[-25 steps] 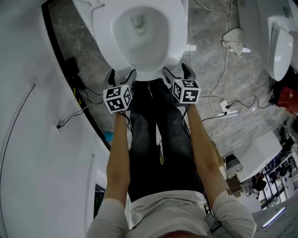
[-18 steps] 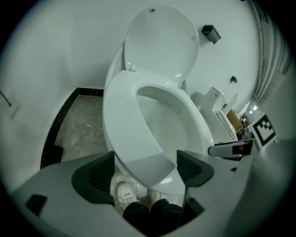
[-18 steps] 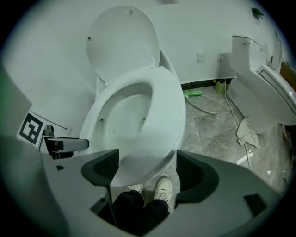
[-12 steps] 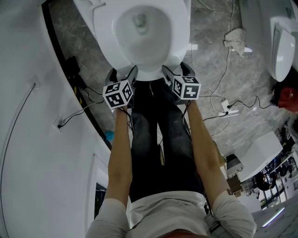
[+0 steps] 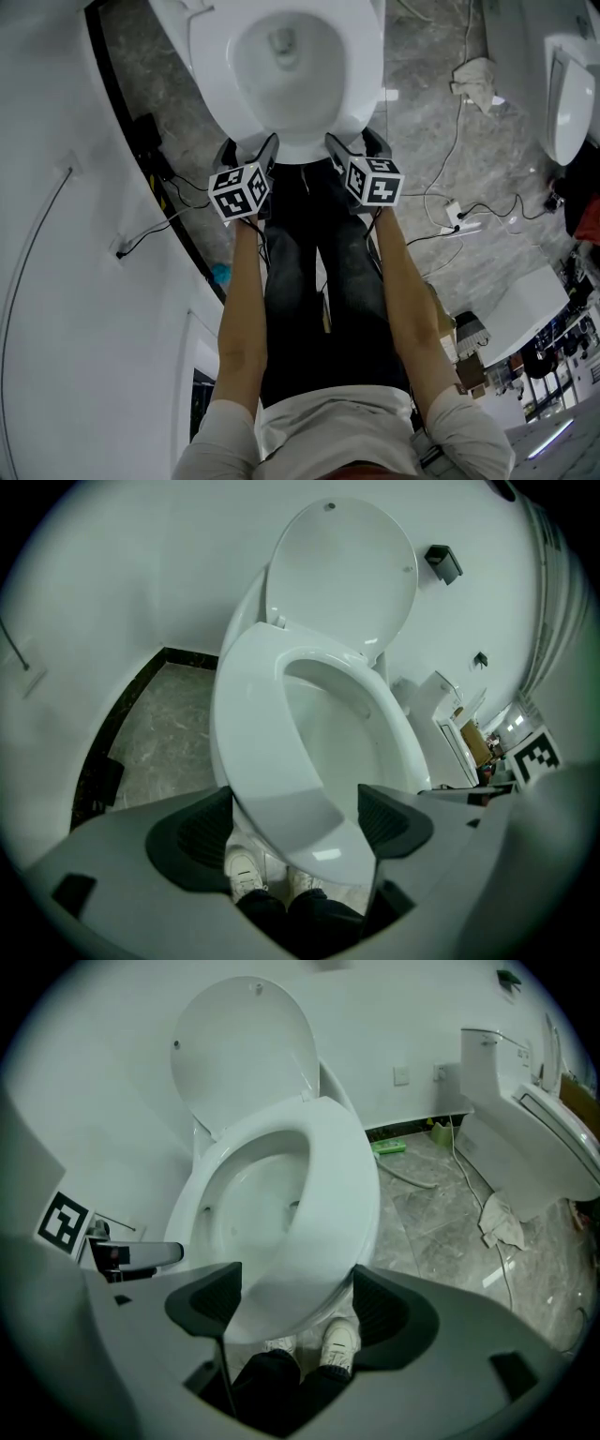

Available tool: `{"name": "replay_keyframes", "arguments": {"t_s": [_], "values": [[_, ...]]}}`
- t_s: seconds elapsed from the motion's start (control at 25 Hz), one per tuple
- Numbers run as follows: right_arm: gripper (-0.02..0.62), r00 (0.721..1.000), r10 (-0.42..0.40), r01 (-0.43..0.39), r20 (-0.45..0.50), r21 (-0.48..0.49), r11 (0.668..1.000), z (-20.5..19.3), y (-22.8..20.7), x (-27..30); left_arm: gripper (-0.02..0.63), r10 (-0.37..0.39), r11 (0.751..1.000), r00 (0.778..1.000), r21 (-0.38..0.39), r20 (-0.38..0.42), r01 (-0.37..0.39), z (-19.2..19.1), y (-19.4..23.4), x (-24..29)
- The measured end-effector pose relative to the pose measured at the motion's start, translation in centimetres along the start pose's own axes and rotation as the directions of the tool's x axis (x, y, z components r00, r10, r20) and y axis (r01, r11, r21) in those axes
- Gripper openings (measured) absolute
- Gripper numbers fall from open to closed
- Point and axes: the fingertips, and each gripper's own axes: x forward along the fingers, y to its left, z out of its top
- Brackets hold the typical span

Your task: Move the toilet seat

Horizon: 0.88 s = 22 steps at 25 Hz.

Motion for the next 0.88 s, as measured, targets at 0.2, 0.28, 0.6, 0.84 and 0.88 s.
{"name": "replay_keyframes", "arguments": {"t_s": [0.2, 0.28, 0.6, 0.84, 0.88], "values": [[0.388, 1.000, -0.001, 0.001, -0.005, -0.020, 1.000, 0.1, 0.0, -0.4, 0.413, 0.005, 1.000, 1.000, -0.002, 0.005, -0.005, 0.2, -0.3, -0.2], [0.388, 1.000, -0.001, 0.000, -0.003, -0.030, 1.000, 0.1, 0.1, -0.6, 0.413, 0.006, 1.000, 1.000, -0.002, 0.008, -0.006, 0.3, -0.3, -0.4], [0.388, 1.000, 0.001, 0.000, 0.015, -0.049, 0.999, 0.5, 0.5, -1.6, 0.413, 0.008, 1.000, 1.000, 0.010, 0.024, -0.008, 0.7, -0.6, -1.3], [0.387, 0.999, 0.004, -0.002, 0.037, -0.053, 0.999, 0.8, 0.9, -2.6, 0.413, 0.011, 0.999, 1.000, 0.035, 0.029, -0.012, 0.9, -0.8, -2.2], [0.387, 0.999, 0.005, -0.003, 0.041, -0.056, 0.998, 0.8, 1.1, -2.8, 0.413, 0.010, 0.999, 0.999, 0.037, 0.031, -0.011, 0.9, -0.8, -2.4]]}}
